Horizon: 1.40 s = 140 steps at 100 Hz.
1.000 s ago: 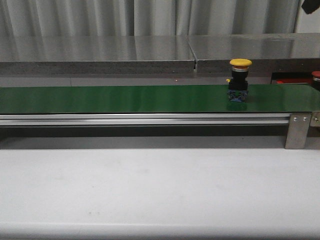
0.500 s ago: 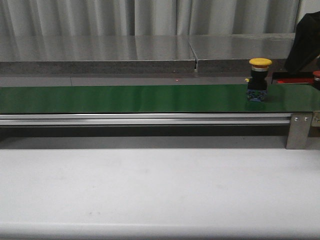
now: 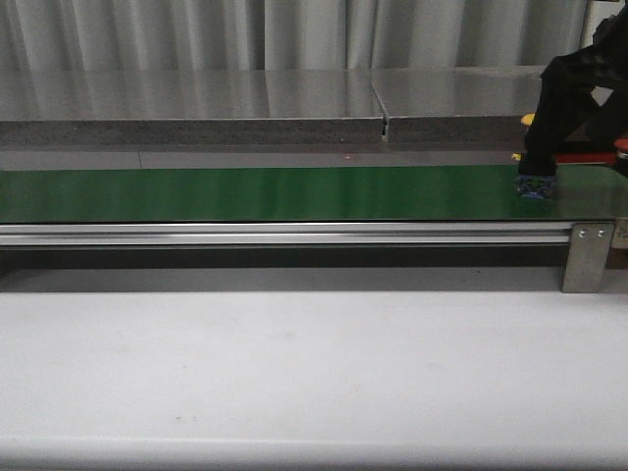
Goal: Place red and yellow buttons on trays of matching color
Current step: 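Reach the right gripper to the yellow button at the belt's end and grasp, then carry the yellow button into the yellow tray and open the right gripper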
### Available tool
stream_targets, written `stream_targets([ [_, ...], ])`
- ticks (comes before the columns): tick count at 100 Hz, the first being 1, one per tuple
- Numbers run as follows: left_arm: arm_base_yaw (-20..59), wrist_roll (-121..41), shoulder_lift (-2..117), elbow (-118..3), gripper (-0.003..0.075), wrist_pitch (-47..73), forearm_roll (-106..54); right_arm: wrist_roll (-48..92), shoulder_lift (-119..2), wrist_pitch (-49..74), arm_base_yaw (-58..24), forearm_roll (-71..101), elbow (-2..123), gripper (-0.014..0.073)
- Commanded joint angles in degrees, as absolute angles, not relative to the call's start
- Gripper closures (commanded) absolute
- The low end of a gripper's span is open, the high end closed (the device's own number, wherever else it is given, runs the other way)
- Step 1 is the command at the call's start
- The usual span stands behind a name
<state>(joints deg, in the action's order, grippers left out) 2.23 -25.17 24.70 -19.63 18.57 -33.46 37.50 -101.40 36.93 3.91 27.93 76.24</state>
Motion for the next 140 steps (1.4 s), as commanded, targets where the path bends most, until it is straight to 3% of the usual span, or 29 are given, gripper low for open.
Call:
stream_targets([
  [1,2.7,-25.2,24.9,-21.1,0.0739,14.7,-34.7,38.0,-100.1,34.2,3.9,29.6,79.7,-0.0002],
  [16,2.7,-25.2,24.9,-21.1,0.0739,14.7,-34.7,38.0,-102.1,34.8,3.9,29.9,81.7,0.0031],
  [42,2.7,-25.2,24.9,-21.1,0.0739,14.7,-34.7,38.0,-103.2,35.7,4.0,30.0,81.9,0.0354],
  [52,2.7,-25.2,24.9,-21.1,0.0739,14.7,-34.7,38.0,-102.2,36.1,4.2,30.0,81.9,0.0418],
  [80,2.7,-25.2,24.9,-21.1,0.0739,14.7,-34.7,34.9,-94.6,39.8,10.3,30.0,81.9,0.0423],
  [102,2.7,-25.2,24.9,-21.1,0.0739,14.7,-34.7,29.0,-89.0,45.7,23.6,30.0,80.8,0.0423],
  [124,2.7,-25.2,24.9,-21.1,0.0739,14.7,-34.7,26.6,-87.4,45.3,35.5,30.0,75.8,0.0423],
  [140,2.7,-25.2,24.9,-21.1,0.0739,14.7,-34.7,25.8,-87.4,38.8,38.9,30.1,69.3,0.0423],
])
